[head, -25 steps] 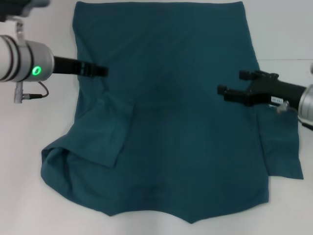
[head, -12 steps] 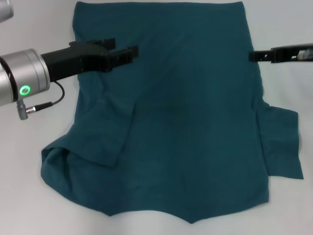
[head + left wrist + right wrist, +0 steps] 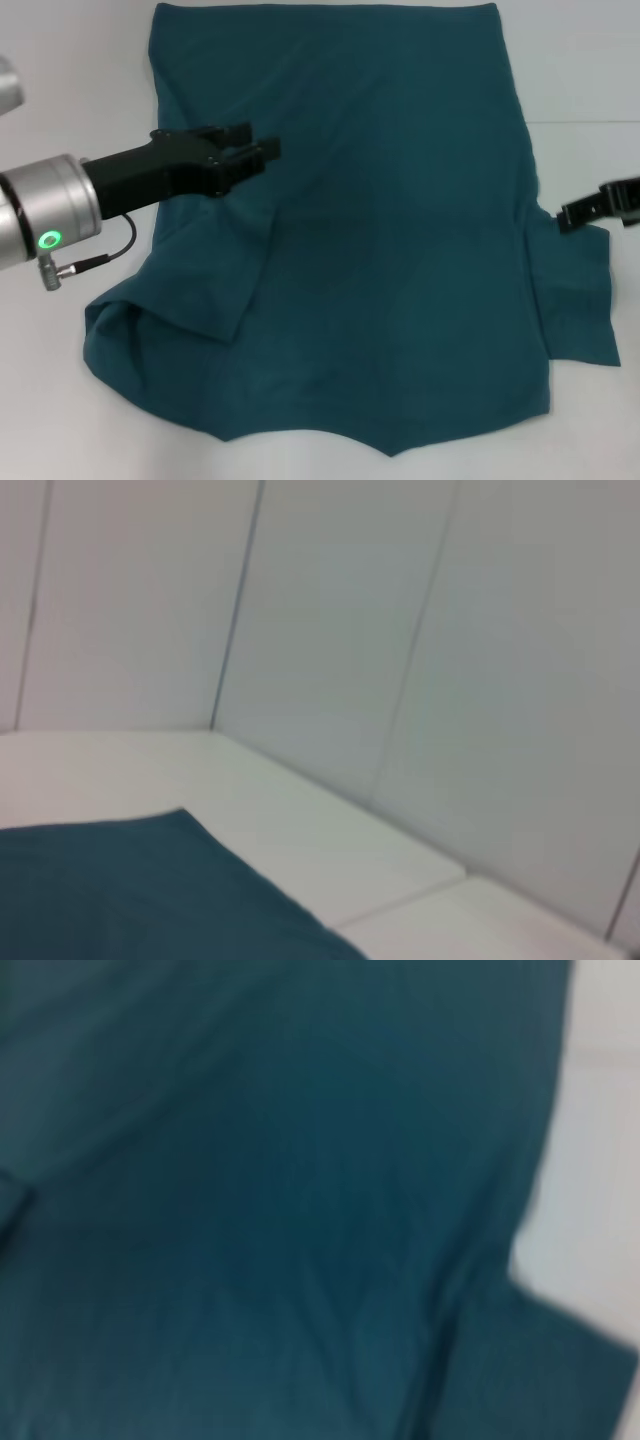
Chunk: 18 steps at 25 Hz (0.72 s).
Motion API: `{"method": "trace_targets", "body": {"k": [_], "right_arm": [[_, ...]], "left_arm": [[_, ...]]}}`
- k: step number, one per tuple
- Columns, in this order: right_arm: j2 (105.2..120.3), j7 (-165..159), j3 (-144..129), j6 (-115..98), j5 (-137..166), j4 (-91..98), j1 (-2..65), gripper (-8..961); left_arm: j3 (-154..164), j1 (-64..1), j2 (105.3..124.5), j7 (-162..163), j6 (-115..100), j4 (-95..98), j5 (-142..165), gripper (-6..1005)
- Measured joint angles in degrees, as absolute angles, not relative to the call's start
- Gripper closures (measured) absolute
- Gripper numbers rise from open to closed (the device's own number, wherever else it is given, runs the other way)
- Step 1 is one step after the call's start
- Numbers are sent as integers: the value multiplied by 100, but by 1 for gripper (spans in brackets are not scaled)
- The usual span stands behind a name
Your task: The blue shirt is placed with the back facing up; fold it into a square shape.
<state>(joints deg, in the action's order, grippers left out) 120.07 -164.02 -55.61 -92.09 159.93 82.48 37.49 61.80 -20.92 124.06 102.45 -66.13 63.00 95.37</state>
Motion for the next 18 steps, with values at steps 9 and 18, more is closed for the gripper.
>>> {"method": "trace_targets", "body": {"k": [9, 18], "right_arm": [[11986, -16422, -5056, -9416, 15863, 8270, 3061, 115], [11956, -14989, -3648, -9312, 14414, 7670, 2516, 141]], "left_arm": [[5772, -1954, 12424, 9619, -7531, 5830, 8957, 655], [5731, -1986, 12394, 8633, -8574, 5467, 8684, 872]]}}
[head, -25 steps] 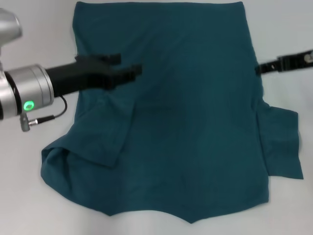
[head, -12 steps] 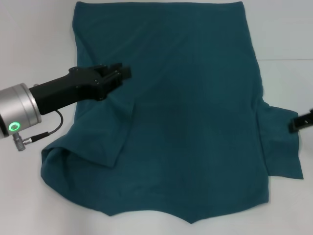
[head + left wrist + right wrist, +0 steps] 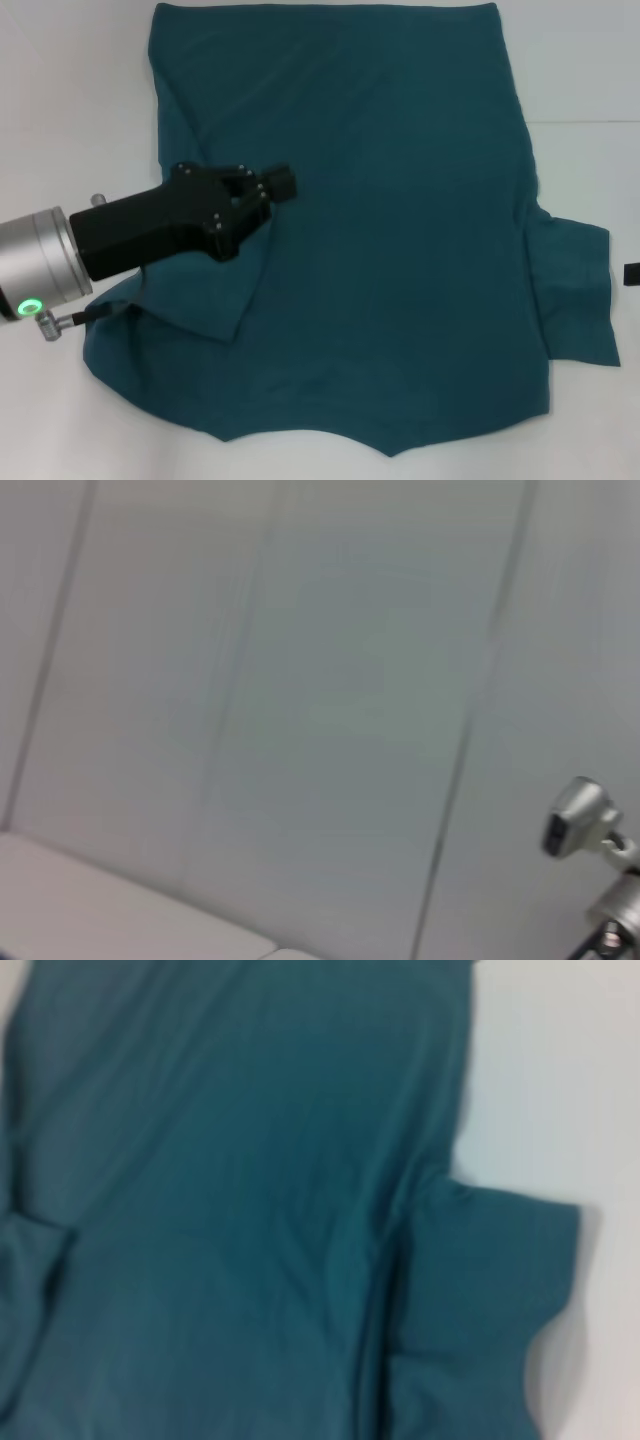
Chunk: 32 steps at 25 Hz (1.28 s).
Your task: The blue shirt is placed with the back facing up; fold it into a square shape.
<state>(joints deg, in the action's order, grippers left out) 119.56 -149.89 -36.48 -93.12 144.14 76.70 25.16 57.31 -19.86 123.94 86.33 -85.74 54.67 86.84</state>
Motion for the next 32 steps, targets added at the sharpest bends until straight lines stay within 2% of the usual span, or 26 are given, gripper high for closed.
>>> {"method": "trace_targets", "body": {"k": [2, 6, 9, 20, 32], "right_arm": [[11931, -14675, -3334, -9324, 14221, 7355, 2487, 147], [11844, -14313, -3044, -9190, 14161, 6795, 2502, 159], [11793, -14246, -3059, -9001, 14161, 6566, 2551, 277], [11818, -14422, -3433, -8150, 14934, 6191, 3185, 277], [11758, -14098, -3572, -7484, 14916, 5602, 3243, 278]], "left_arm": [[5728, -1998, 12389, 8479, -8708, 5446, 8685, 934], [5719, -2043, 12382, 8230, -8877, 5389, 8686, 932], [5715, -2069, 12401, 8178, -8916, 5359, 8680, 932], [5713, -2035, 12406, 7808, -8931, 4746, 8289, 931], [5713, -2057, 12408, 7353, -8962, 4371, 8279, 931]]}}
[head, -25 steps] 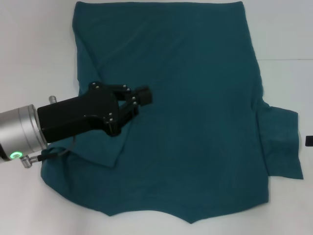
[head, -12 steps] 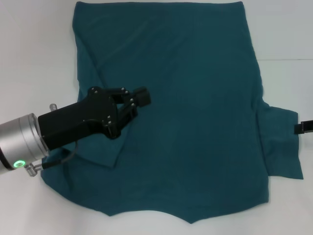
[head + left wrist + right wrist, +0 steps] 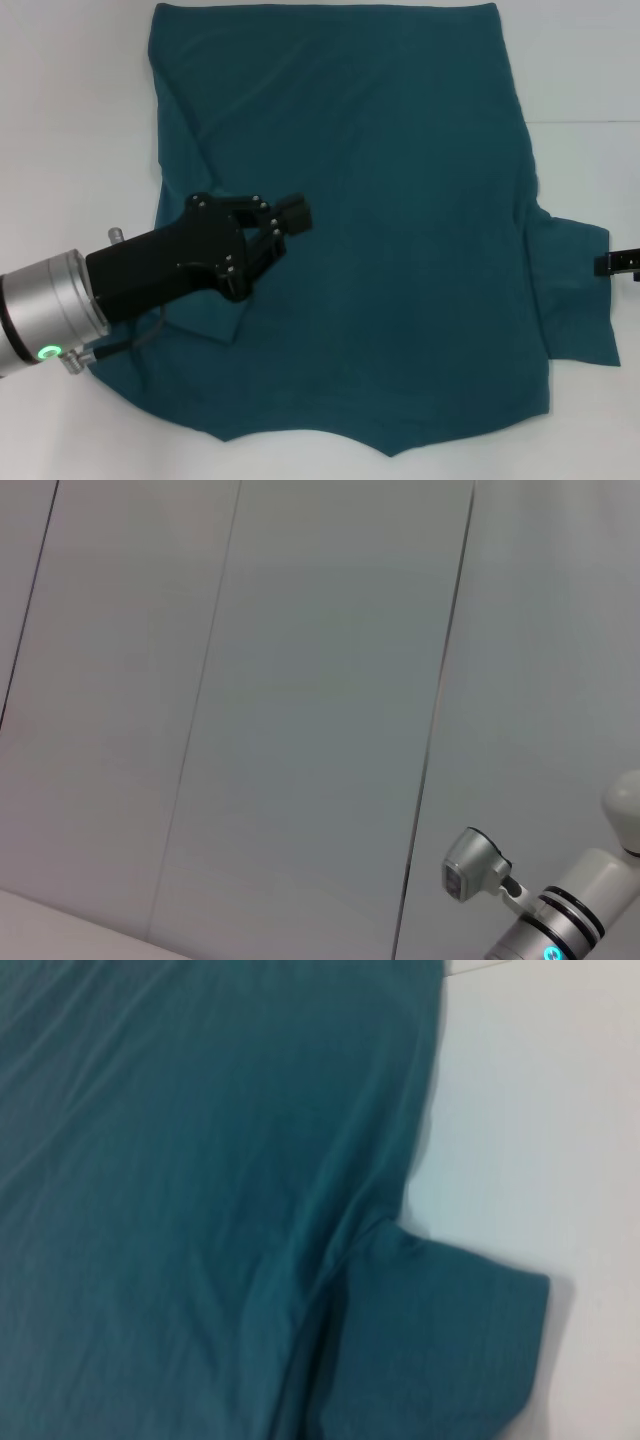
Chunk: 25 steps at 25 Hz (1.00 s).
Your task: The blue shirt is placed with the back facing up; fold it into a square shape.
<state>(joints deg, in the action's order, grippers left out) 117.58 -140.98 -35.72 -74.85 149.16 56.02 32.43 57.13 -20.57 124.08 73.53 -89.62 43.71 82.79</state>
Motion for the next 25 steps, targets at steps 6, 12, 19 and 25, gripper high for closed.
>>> {"method": "trace_targets", "body": {"k": [6, 12, 19, 25], "right_arm": [[11810, -13954, -3569, -7323, 14715, 5380, 3275, 278], [11804, -13869, -3576, -7130, 14630, 5091, 3329, 278], [11812, -13875, -3577, -7097, 14625, 5053, 3340, 283], [11805, -13917, -3525, -7095, 14624, 5053, 3335, 303]], "left_arm": [[5713, -2133, 12394, 7208, -8846, 4236, 8279, 931], [5713, -2235, 12392, 7191, -8779, 4212, 8327, 931], [5720, -2306, 12392, 7147, -8604, 4147, 8337, 931], [5729, -2368, 12390, 7114, -8543, 4066, 8351, 931]]}}
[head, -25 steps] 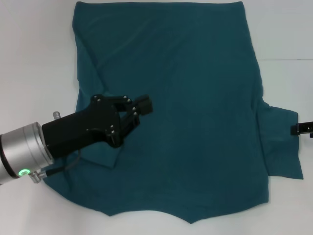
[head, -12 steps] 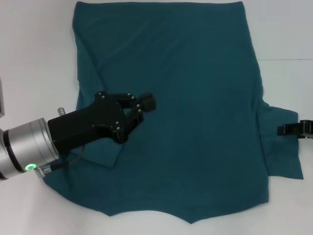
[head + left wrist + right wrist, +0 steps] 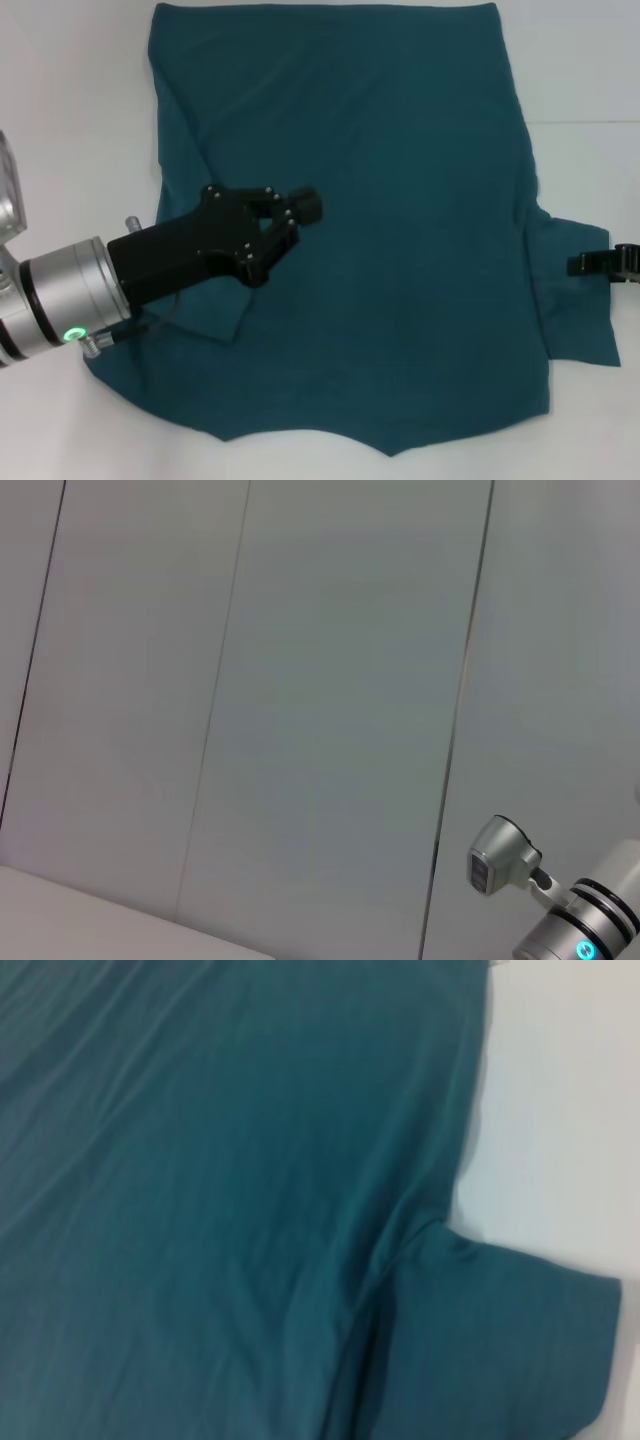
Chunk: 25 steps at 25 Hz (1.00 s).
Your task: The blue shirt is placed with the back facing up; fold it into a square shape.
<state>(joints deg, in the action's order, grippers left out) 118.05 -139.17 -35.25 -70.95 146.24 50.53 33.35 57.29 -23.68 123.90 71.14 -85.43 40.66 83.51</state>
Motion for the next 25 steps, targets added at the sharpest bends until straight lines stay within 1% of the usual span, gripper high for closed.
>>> {"method": "trace_targets", "body": {"k": [11, 18, 25], "right_arm": [[11753, -14064, -3516, -7227, 14625, 5102, 3274, 338], [11821, -14026, -3548, -7085, 14625, 5015, 3269, 360], [11826, -13939, -3559, -6866, 14625, 4757, 3327, 382]], "left_arm": [[5721, -2430, 12382, 7024, -8490, 4001, 8351, 932], [5721, -2457, 12376, 6966, -8486, 3981, 8351, 932], [5713, -2455, 12375, 6960, -8487, 3981, 8349, 932]]}}
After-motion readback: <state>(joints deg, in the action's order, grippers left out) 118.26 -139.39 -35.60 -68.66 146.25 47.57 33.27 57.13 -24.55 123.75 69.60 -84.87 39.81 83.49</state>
